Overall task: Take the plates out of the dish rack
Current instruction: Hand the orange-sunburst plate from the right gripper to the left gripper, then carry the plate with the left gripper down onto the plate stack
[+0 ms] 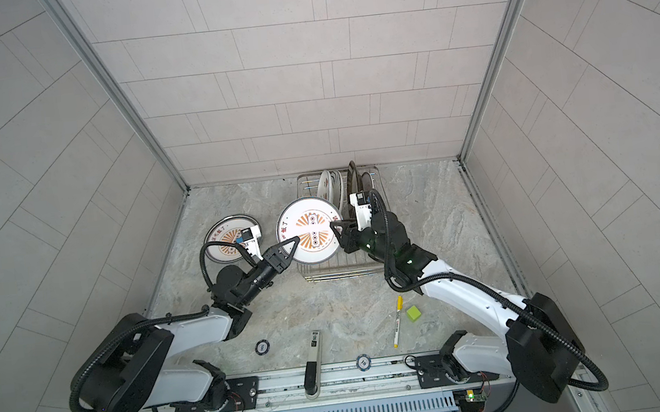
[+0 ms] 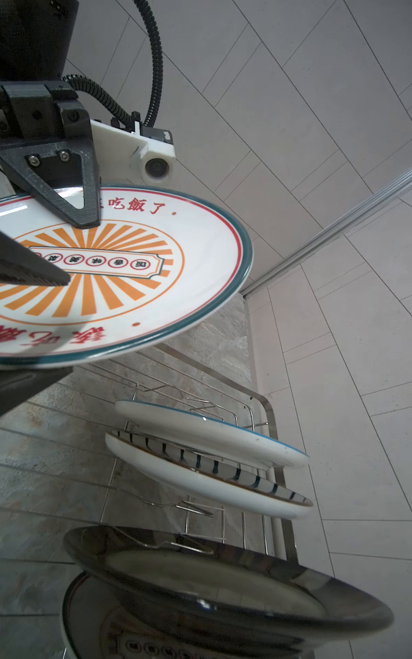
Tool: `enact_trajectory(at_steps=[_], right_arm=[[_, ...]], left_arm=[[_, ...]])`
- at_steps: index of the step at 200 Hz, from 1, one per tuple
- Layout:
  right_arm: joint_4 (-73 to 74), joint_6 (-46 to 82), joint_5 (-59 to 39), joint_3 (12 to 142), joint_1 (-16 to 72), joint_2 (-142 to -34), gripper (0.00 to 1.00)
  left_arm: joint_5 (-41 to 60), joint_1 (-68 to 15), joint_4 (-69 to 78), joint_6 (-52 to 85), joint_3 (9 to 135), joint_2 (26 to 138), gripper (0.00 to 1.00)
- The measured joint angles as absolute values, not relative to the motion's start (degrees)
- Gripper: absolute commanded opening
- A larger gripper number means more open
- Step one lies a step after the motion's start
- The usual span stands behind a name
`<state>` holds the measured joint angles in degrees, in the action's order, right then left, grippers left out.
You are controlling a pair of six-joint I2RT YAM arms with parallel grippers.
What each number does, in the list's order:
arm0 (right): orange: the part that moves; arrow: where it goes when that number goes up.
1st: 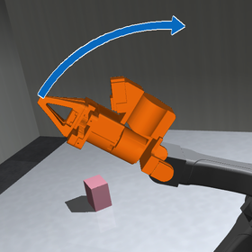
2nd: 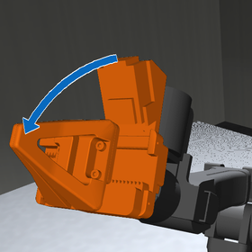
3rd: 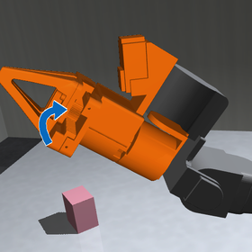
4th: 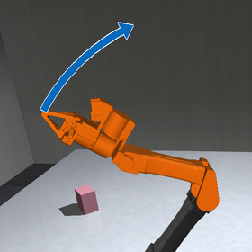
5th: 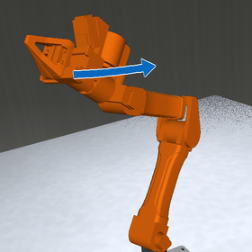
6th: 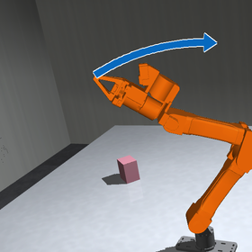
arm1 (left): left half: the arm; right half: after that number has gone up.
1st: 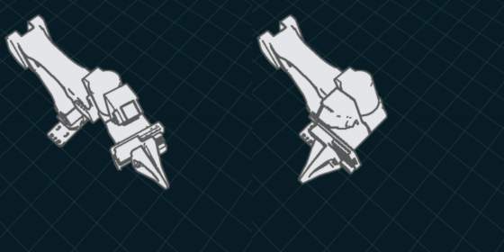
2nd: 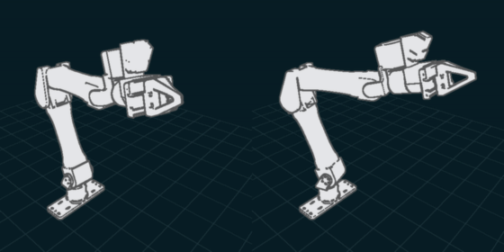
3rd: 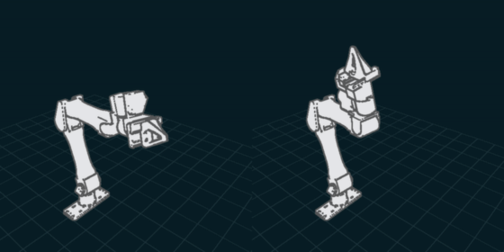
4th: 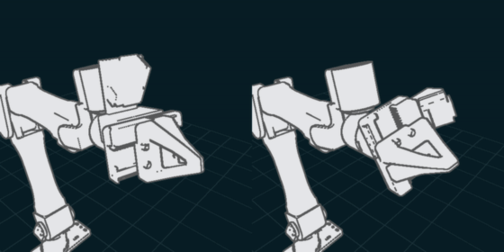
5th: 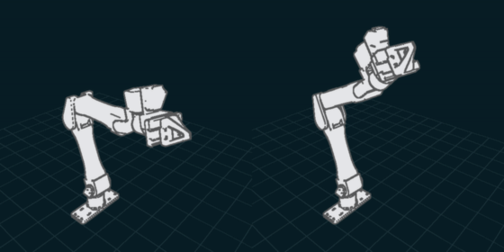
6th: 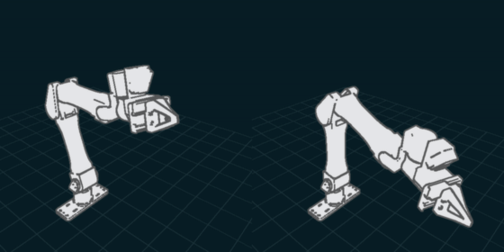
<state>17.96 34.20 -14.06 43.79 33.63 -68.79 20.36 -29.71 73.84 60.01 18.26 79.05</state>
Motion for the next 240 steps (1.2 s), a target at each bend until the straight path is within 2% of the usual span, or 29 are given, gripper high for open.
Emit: enact_trajectory(at_steps=[13, 31, 45, 98, 133, 138, 144, 182, 215, 240], right_arm=[[17.72, 33.95, -14.22, 43.79, 33.69, -68.79, 0.49], [17.43, 34.22, -14.57, 43.79, 33.89, -68.79, 0.75], [17.19, 33.89, -14.48, 43.79, 34.20, -68.79, 0.88], [16.05, 32.91, -10.79, 43.70, 35.05, -68.51, 0.94], [16.86, 29.47, -8.80, 41.39, 36.82, -65.14, 0.92], [17.47, 28.93, -8.71, 40.75, 37.08, -64.53, 0.99], [17.91, 28.56, -8.29, 40.21, 37.56, -64.01, 1.00], [12.71, 21.37, 6.98, 43.79, 47.11, -63.94, 0.96], [13.04, 16.53, 9.56, 46.61, 48.95, -65.76, 0.99], [10.31, 13.41, 12.23, 51.31, 50.09, -72.05, 1.00]], left_arm=[[19.99, -29.78, 73.80, 59.92, 18.22, 79.05, 0.00], [19.03, -29.80, 73.47, 59.68, 17.80, 78.98, 0.00], [17.82, -29.80, 72.97, 59.51, 17.41, 78.89, 0.00], [17.34, -26.06, 72.58, 59.61, 16.25, 77.71, 0.00], [16.80, -22.59, 72.60, 60.18, 14.94, 75.75, 0.00], [16.84, -21.98, 72.60, 60.36, 14.74, 75.57, 0.00], [16.88, -21.32, 72.60, 60.55, 14.63, 75.48, 0.00], [16.71, -17.28, 72.53, 61.95, 14.50, 75.44, 0.00], [16.64, -13.82, 70.89, 62.30, 14.52, 75.40, 0.00], [16.62, -11.14, 66.59, 62.37, 14.59, 74.32, 0.00]])
